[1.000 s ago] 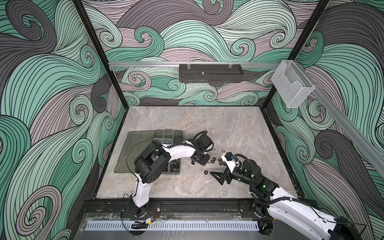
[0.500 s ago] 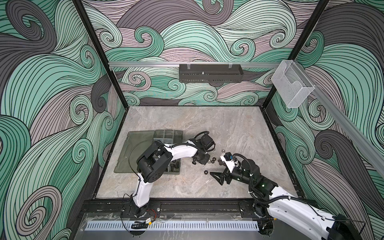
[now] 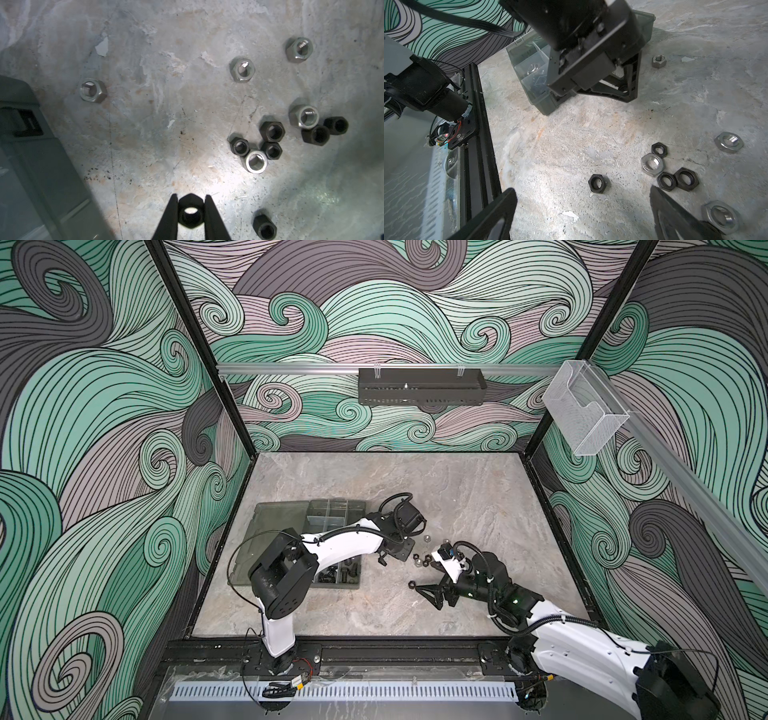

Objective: Sort the screws and nuts into containers
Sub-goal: 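Close the left gripper on the black hex nut and lift toward the box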

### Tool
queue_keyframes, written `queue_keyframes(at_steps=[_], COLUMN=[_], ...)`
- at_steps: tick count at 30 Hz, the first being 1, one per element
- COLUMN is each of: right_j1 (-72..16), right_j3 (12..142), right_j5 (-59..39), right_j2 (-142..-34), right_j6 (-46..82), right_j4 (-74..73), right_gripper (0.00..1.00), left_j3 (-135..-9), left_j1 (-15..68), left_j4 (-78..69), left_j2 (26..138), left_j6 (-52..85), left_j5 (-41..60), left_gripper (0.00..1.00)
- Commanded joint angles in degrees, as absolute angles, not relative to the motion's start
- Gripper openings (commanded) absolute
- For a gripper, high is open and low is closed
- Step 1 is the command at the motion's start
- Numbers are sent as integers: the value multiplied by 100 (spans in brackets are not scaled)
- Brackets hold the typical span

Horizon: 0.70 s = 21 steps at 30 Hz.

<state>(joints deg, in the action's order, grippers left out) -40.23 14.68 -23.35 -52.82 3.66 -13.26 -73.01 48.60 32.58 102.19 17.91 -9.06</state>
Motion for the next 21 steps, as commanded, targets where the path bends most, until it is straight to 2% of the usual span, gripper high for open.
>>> queue_keyframes(at_steps=[1, 11, 21], right_j1=[-4033, -4401, -5033], right_j3=[1626, 1748, 1626], right_j5=[-2584, -2271, -1537], right_j2=[-5393, -5740, -6372], right_j6=[185, 176, 123], right_j4=[-1520, -1770, -2761], right_gripper=[99, 99, 99], left_j3=[-7047, -6046, -5669], left_j1=[4571, 3446, 2509], left_j4=[3523, 3689, 4084], left_j2=[9793, 8548, 8241], left_j6=[2071, 2271, 2502], left_j5=[-1038, -881, -1019], left_gripper=[20, 20, 19])
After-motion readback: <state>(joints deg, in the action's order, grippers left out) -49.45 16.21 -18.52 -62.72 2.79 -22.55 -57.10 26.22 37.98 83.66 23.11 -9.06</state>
